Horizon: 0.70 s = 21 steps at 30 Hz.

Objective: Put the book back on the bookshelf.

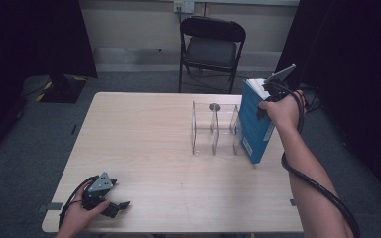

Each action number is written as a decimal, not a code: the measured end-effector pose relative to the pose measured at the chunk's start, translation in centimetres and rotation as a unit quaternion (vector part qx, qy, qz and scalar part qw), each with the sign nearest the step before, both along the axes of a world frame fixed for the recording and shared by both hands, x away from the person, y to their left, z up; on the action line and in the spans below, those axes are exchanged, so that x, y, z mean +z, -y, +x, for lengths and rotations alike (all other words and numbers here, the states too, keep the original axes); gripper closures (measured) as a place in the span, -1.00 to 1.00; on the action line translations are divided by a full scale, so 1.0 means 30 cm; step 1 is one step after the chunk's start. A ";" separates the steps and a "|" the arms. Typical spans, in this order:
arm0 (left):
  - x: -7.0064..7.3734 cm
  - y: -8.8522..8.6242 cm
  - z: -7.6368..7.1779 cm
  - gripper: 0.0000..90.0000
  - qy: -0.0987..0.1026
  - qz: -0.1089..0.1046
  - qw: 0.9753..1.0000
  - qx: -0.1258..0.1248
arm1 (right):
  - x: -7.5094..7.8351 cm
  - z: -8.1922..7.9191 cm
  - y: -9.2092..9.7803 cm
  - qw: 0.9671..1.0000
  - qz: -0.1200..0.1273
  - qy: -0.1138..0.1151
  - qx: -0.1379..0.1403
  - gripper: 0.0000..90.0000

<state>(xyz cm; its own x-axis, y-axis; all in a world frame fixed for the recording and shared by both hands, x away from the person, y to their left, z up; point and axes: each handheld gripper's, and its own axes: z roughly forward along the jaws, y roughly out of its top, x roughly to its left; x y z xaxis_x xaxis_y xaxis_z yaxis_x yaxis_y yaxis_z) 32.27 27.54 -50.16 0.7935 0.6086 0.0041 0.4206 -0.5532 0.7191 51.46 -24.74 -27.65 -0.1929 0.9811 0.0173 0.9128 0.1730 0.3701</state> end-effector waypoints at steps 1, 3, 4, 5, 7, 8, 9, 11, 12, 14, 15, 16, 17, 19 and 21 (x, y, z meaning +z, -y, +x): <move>0.000 0.000 0.000 -0.91 0.000 0.000 1.000 0.000 | 0.001 0.004 -0.003 1.000 0.004 0.000 -0.004 0.37; 0.000 0.000 0.000 -0.91 0.000 0.000 1.000 0.000 | 0.001 0.008 -0.002 1.000 0.009 0.002 -0.006 0.37; 0.000 0.000 0.000 -0.91 0.000 0.000 1.000 0.000 | -0.002 0.008 -0.003 1.000 0.012 0.004 -0.007 0.37; 0.000 0.000 0.000 -0.92 0.000 0.000 1.000 0.000 | -0.005 0.008 -0.006 1.000 0.008 0.003 -0.003 0.37; 0.000 0.001 0.000 -0.92 -0.001 0.001 1.000 0.000 | -0.010 0.002 -0.013 1.000 0.008 0.003 0.001 0.37; 0.000 0.001 0.000 -0.92 -0.001 0.001 1.000 0.000 | -0.011 -0.001 -0.016 1.000 0.010 0.002 0.002 0.37; -0.001 0.002 -0.002 -0.92 -0.004 -0.003 1.000 0.002 | -0.013 -0.005 -0.020 1.000 0.007 0.003 0.002 0.37; 0.000 0.001 0.000 -0.92 0.000 0.002 1.000 -0.001 | -0.017 -0.010 -0.020 1.000 0.007 0.003 0.005 0.37; 0.000 0.001 0.000 -0.93 0.000 0.002 1.000 -0.001 | -0.017 -0.010 -0.020 1.000 0.007 0.003 0.005 0.37; -0.002 0.002 -0.001 -0.93 0.001 -0.002 1.000 -0.002 | -0.021 -0.017 -0.017 1.000 0.004 0.001 0.005 0.36; -0.002 0.002 -0.001 -0.93 0.001 -0.002 1.000 -0.002 | -0.028 -0.024 -0.014 1.000 0.004 -0.005 0.007 0.36; -0.002 0.002 -0.001 -0.93 0.001 -0.002 1.000 -0.002 | -0.032 -0.028 -0.011 1.000 0.003 -0.009 0.011 0.35; -0.002 0.002 -0.001 -0.93 0.001 -0.001 1.000 -0.003 | -0.036 -0.030 -0.008 1.000 0.004 -0.014 0.010 0.35; -0.001 0.002 -0.001 -0.94 0.001 0.000 1.000 -0.002 | -0.043 -0.037 0.001 1.000 0.007 -0.009 0.008 0.35; -0.001 0.003 -0.002 -0.94 -0.001 0.002 1.000 -0.001 | -0.044 -0.040 0.005 1.000 0.008 -0.006 0.008 0.34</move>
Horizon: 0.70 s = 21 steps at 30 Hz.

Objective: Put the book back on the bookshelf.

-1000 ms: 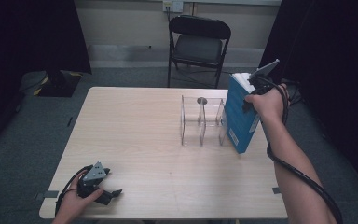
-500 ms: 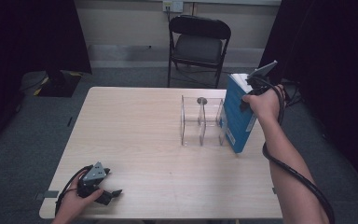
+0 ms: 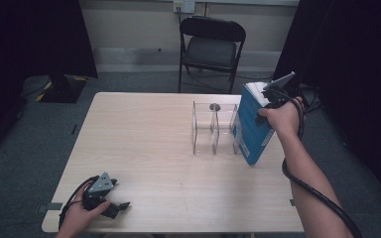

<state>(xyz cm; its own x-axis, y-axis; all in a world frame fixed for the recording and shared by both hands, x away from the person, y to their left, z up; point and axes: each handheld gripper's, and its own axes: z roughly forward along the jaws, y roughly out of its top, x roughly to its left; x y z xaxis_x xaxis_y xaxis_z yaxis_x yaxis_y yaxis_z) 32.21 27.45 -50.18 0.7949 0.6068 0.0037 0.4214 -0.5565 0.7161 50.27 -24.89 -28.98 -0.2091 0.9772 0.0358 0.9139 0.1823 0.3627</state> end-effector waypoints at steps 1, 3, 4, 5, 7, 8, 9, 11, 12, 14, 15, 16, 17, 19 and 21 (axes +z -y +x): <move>0.000 0.000 0.000 -0.95 0.000 0.000 1.000 0.000 | 0.000 0.000 0.000 1.000 0.000 0.000 0.000 0.34; 0.000 0.001 0.002 -0.96 0.000 0.001 1.000 -0.003 | -0.001 0.002 0.000 1.000 0.000 -0.001 0.003 0.32; -0.001 0.003 0.002 -0.97 -0.002 0.001 1.000 -0.003 | -0.001 0.004 0.000 1.000 0.001 -0.006 0.008 0.30; 0.000 0.004 0.002 -0.98 -0.003 0.001 1.000 -0.004 | 0.000 0.008 -0.001 1.000 0.000 -0.006 0.009 0.28; -0.001 0.005 0.002 -1.00 -0.002 0.003 1.000 -0.002 | -0.003 0.026 -0.003 1.000 0.004 -0.005 0.008 0.22; -0.001 0.005 0.002 -1.00 -0.002 0.003 1.000 -0.002 | -0.005 0.033 -0.003 1.000 0.009 0.003 0.003 0.25; -0.001 0.005 0.002 -1.00 -0.002 0.003 1.000 -0.002 | -0.008 0.038 -0.006 1.000 0.006 0.001 0.007 0.26; -0.001 0.005 0.003 -1.00 -0.002 0.003 1.000 -0.002 | -0.013 0.043 -0.014 1.000 0.000 -0.001 0.006 0.30; 0.000 0.005 0.003 -1.00 -0.002 0.003 1.000 -0.002 | -0.016 0.046 -0.030 1.000 -0.009 -0.004 0.003 0.34; 0.000 0.005 0.003 -1.00 -0.002 0.003 1.000 -0.002 | -0.016 0.045 -0.032 1.000 -0.008 -0.005 0.000 0.35; 0.000 0.005 0.003 -1.00 -0.002 0.003 1.000 -0.002 | -0.015 0.045 -0.033 1.000 -0.009 -0.004 -0.002 0.36; -0.001 0.005 0.003 -1.00 -0.002 0.003 1.000 -0.002 | -0.016 0.043 -0.030 1.000 -0.005 0.000 -0.007 0.36; 0.000 0.005 0.003 -1.00 -0.002 0.004 1.000 -0.002 | -0.016 0.041 -0.031 1.000 -0.005 0.002 -0.009 0.37; 0.000 0.005 0.003 -1.00 -0.002 0.004 1.000 -0.002 | -0.016 0.039 -0.031 1.000 -0.006 0.005 -0.010 0.37; -0.001 0.005 0.003 -1.00 -0.002 0.003 1.000 -0.002 | -0.016 0.033 -0.030 1.000 -0.004 0.012 -0.016 0.37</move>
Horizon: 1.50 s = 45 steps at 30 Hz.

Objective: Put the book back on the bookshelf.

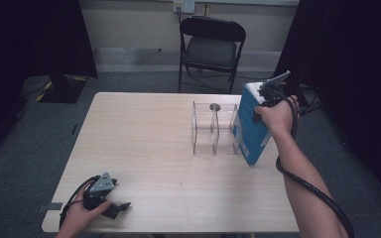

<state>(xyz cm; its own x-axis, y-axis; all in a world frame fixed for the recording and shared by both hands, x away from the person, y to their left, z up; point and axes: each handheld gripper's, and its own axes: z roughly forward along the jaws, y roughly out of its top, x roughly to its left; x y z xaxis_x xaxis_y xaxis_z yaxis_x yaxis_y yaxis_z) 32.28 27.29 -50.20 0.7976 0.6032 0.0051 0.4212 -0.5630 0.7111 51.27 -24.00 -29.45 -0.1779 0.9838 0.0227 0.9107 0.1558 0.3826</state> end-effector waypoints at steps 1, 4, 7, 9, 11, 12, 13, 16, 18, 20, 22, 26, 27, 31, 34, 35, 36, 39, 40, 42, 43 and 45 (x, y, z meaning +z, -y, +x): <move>0.000 0.000 0.000 -1.00 0.000 0.000 1.000 0.000 | -0.001 -0.001 0.003 1.000 0.003 0.002 -0.002 0.37; 0.000 0.000 0.000 -1.00 0.000 0.000 1.000 0.000 | 0.000 0.000 0.008 1.000 0.003 0.003 -0.002 0.37; 0.000 0.000 0.000 -1.00 0.000 0.000 1.000 0.000 | -0.001 0.002 0.012 1.000 0.009 0.014 -0.008 0.37; 0.000 0.000 0.000 -1.00 0.000 0.000 1.000 0.000 | 0.004 0.011 0.020 1.000 0.016 0.010 -0.013 0.37; 0.000 0.000 0.000 -1.00 0.000 0.000 1.000 0.000 | 0.003 0.012 0.020 1.000 0.019 0.013 -0.017 0.37; 0.000 0.000 0.000 -1.00 0.000 0.000 1.000 0.000 | 0.000 0.013 0.018 1.000 0.016 0.016 -0.015 0.37; 0.000 0.000 0.000 -1.00 0.000 0.000 1.000 0.000 | -0.002 0.014 0.015 1.000 0.014 0.020 -0.014 0.37; 0.000 0.000 0.000 -1.00 0.000 0.000 1.000 0.000 | -0.002 0.014 0.010 1.000 0.012 0.022 -0.011 0.36; 0.000 0.000 0.000 -1.00 0.000 0.000 1.000 0.000 | -0.005 0.013 0.006 0.999 0.024 0.045 -0.007 0.32; 0.000 0.000 0.000 -1.00 0.000 0.000 1.000 0.000 | -0.004 0.013 0.004 0.999 0.023 0.042 -0.007 0.29; -0.001 0.001 0.000 -1.00 -0.001 -0.001 1.000 -0.001 | 0.000 0.010 -0.001 0.998 0.030 0.047 -0.005 0.18; -0.001 0.001 0.001 -1.00 -0.001 -0.001 1.000 -0.001 | -0.002 -0.006 0.000 0.999 0.020 0.045 0.005 0.00; -0.001 0.003 0.000 -1.00 -0.005 -0.005 1.000 0.000 | -0.006 -0.018 0.001 0.999 0.012 0.044 0.014 -0.04; 0.000 0.004 0.002 -1.00 -0.006 -0.002 1.000 0.001 | -0.009 -0.031 0.008 0.999 0.015 0.042 0.013 -0.14; 0.001 0.004 0.007 -1.00 0.002 0.004 1.000 -0.002 | -0.007 -0.046 0.026 0.999 0.007 0.045 0.014 -0.25; 0.001 0.004 0.007 -1.00 0.002 0.004 1.000 -0.002 | -0.002 -0.050 0.033 0.999 0.014 0.046 0.014 -0.26; 0.001 0.005 0.008 -1.00 -0.001 0.002 1.000 -0.003 | 0.001 -0.053 0.035 0.999 0.017 0.045 0.012 -0.28; 0.001 0.006 0.010 -1.00 -0.003 0.002 1.000 -0.003 | 0.008 -0.065 0.043 0.999 0.012 0.043 0.013 -0.35; 0.001 0.006 0.010 -1.00 -0.003 0.002 1.000 -0.003 | 0.008 -0.065 0.043 0.999 0.012 0.043 0.013 -0.35; 0.000 0.008 0.012 -1.00 -0.001 0.000 1.000 -0.003 | 0.012 -0.070 0.046 0.999 0.021 0.041 0.013 -0.40; -0.001 0.010 0.014 -1.00 -0.003 -0.001 1.000 -0.002 | 0.012 -0.072 0.046 0.999 0.020 0.041 0.012 -0.41; -0.001 0.012 0.018 -1.00 -0.001 -0.002 1.000 -0.003 | 0.011 -0.083 0.043 0.999 0.026 0.044 0.008 -0.44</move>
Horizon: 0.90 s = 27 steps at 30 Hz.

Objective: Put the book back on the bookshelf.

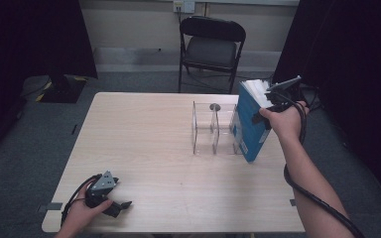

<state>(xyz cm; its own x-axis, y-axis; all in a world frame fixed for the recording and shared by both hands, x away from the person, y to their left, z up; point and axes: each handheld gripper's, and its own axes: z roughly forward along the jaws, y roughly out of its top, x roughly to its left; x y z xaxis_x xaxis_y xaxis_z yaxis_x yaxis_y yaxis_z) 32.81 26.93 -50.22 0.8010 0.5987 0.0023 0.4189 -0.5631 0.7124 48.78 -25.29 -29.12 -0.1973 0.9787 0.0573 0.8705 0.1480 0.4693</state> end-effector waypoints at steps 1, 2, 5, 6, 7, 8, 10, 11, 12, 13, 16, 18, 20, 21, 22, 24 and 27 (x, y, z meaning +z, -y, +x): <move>0.000 0.000 0.000 -1.00 0.000 0.000 1.000 0.000 | 0.000 0.000 0.000 1.000 0.000 0.000 0.000 -0.44; 0.000 0.001 0.000 -1.00 0.000 -0.001 1.000 0.001 | -0.002 -0.005 0.001 1.000 0.003 0.001 0.001 -0.47; 0.001 0.001 0.003 -1.00 0.001 0.003 1.000 -0.001 | -0.007 -0.016 0.000 1.000 0.007 -0.005 0.003 -0.53; 0.001 0.002 0.004 -1.00 -0.002 0.003 1.000 -0.002 | -0.007 -0.016 0.000 1.000 0.007 -0.005 0.003 -0.53; 0.001 0.003 0.005 -1.00 -0.001 0.003 1.000 -0.003 | -0.008 -0.020 0.001 1.000 0.003 -0.006 0.005 -0.54; 0.001 0.003 0.005 -1.00 -0.001 0.003 1.000 -0.004 | -0.008 -0.024 0.002 1.000 -0.001 -0.005 0.008 -0.56; 0.001 0.003 0.005 -1.00 -0.001 0.003 1.000 -0.004 | -0.009 -0.029 0.008 1.000 -0.002 -0.005 0.008 -0.57; 0.001 0.003 0.005 -1.00 -0.001 0.003 1.000 -0.004 | -0.010 -0.031 0.010 1.000 -0.003 -0.006 0.007 -0.58; 0.001 0.003 0.006 -1.00 -0.001 0.002 1.000 -0.005 | -0.012 -0.034 0.012 1.000 -0.009 -0.003 0.009 -0.57; 0.001 0.003 0.006 -1.00 -0.001 0.002 1.000 -0.005 | -0.012 -0.034 0.012 1.000 -0.009 -0.003 0.009 -0.57; 0.001 0.003 0.006 -1.00 0.000 0.002 1.000 -0.004 | -0.012 -0.042 0.022 1.000 -0.008 0.004 0.010 -0.59; 0.001 0.003 0.006 -1.00 0.000 0.003 1.000 -0.005 | -0.011 -0.045 0.020 1.000 -0.006 0.001 0.007 -0.59; 0.001 0.003 0.006 -1.00 0.000 0.003 1.000 -0.004 | -0.012 -0.058 0.016 1.000 -0.008 -0.003 0.009 -0.60; 0.001 0.003 0.006 -1.00 0.000 0.003 1.000 -0.004 | -0.012 -0.061 0.015 1.000 -0.007 -0.002 0.009 -0.60; 0.001 0.003 0.006 -1.00 0.000 0.003 1.000 -0.004 | -0.011 -0.065 0.015 1.000 -0.002 -0.001 0.012 -0.60; 0.001 0.003 0.005 -1.00 0.000 0.003 1.000 -0.003 | -0.010 -0.073 0.014 1.000 0.001 0.005 0.016 -0.60; 0.001 0.003 0.005 -1.00 0.000 0.003 1.000 -0.003 | -0.014 -0.084 0.016 1.000 0.002 -0.004 0.019 -0.60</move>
<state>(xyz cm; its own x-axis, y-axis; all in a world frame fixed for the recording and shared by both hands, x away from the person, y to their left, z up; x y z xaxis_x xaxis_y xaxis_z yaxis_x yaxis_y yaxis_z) 32.97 26.85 -50.19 0.8049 0.5934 0.0056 0.4153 -0.5700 0.7090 46.26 -25.76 -29.55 -0.2337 0.9703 0.0633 0.8679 0.1788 0.4634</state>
